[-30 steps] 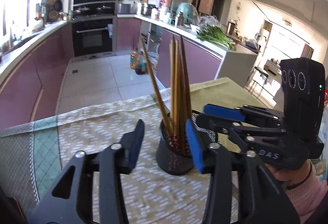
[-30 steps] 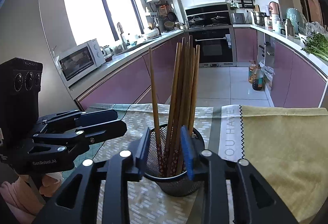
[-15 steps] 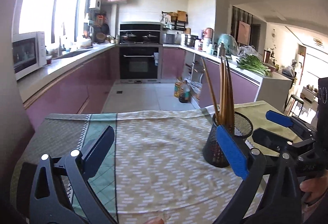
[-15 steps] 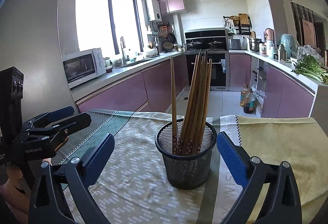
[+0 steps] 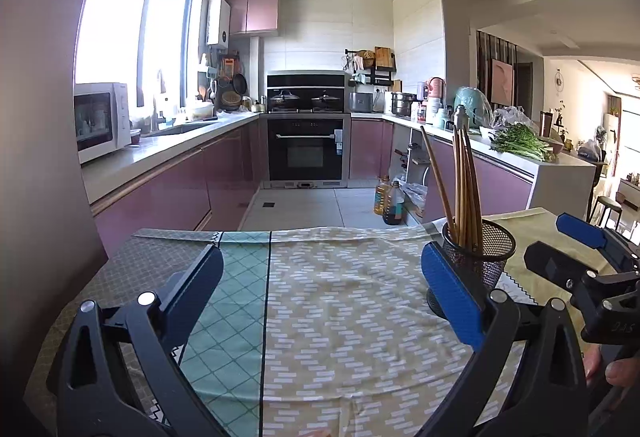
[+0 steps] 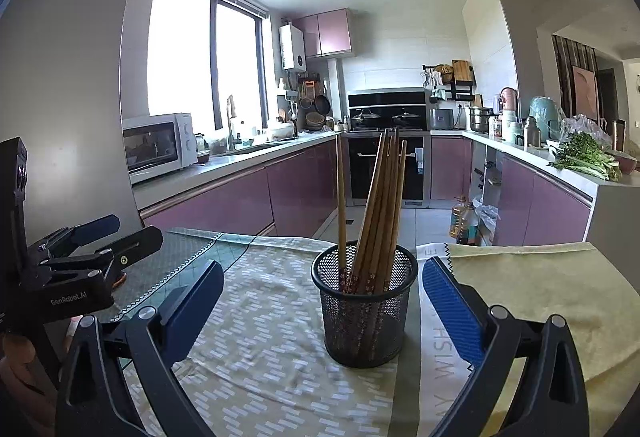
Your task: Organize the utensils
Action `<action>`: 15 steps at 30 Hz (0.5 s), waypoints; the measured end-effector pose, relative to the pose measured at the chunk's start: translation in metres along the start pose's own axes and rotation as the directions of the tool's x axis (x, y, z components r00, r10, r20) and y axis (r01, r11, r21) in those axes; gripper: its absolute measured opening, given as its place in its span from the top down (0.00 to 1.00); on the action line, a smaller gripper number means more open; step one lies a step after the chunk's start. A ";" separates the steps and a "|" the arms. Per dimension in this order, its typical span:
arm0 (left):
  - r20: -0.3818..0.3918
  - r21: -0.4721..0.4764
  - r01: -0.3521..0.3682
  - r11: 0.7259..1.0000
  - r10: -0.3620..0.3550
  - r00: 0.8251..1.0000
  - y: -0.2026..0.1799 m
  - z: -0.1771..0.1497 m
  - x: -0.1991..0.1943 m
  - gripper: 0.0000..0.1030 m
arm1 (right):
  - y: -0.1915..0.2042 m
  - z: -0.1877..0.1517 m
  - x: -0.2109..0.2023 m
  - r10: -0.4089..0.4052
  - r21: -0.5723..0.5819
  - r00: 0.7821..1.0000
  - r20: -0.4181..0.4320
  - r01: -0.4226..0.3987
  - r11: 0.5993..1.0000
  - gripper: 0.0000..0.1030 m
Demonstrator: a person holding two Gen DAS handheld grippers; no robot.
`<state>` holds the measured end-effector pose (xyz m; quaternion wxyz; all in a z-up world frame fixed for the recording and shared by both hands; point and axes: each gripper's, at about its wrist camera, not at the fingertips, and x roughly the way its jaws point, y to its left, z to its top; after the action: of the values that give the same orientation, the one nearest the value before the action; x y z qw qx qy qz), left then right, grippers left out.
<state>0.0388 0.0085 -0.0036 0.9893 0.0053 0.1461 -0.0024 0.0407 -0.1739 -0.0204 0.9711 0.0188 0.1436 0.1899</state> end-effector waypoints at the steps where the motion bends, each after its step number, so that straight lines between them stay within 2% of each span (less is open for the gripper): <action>1: 0.004 0.003 -0.004 1.000 0.004 1.000 -0.001 -0.001 -0.002 0.05 | 0.001 0.000 -0.002 0.001 -0.003 1.000 0.006 -0.001 1.000 0.06; 15: 0.030 -0.002 -0.016 1.000 0.016 0.999 -0.001 -0.006 -0.017 0.05 | 0.006 -0.001 -0.009 -0.013 0.001 1.000 0.027 0.013 1.000 0.06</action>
<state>0.0212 0.0079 -0.0043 0.9913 0.0056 0.1311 0.0058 0.0300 -0.1720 -0.0187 0.9741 0.0206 0.1306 0.1833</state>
